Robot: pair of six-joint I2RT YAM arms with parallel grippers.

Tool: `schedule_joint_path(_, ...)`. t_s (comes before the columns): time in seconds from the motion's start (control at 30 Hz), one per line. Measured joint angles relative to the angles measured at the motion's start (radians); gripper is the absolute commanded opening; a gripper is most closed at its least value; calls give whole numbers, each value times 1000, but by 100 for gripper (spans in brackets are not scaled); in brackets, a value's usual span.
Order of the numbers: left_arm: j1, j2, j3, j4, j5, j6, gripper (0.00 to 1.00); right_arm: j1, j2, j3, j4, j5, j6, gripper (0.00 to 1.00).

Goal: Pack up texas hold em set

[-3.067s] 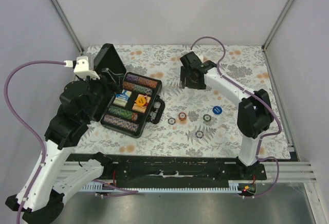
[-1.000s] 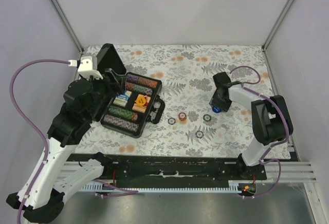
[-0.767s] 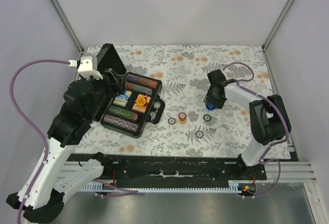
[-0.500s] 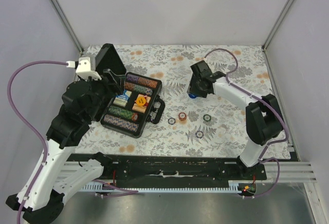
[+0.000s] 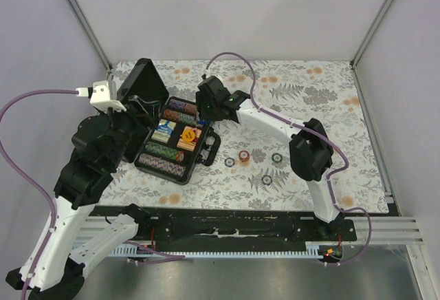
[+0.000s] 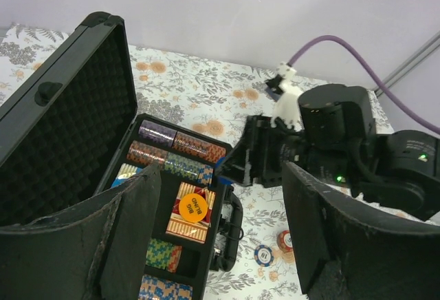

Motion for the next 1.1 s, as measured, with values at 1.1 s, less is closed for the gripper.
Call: schedule_joint_path(1.1,0,-53,89,-19,-122,0,77,186,352,344,207,-93,-330,58)
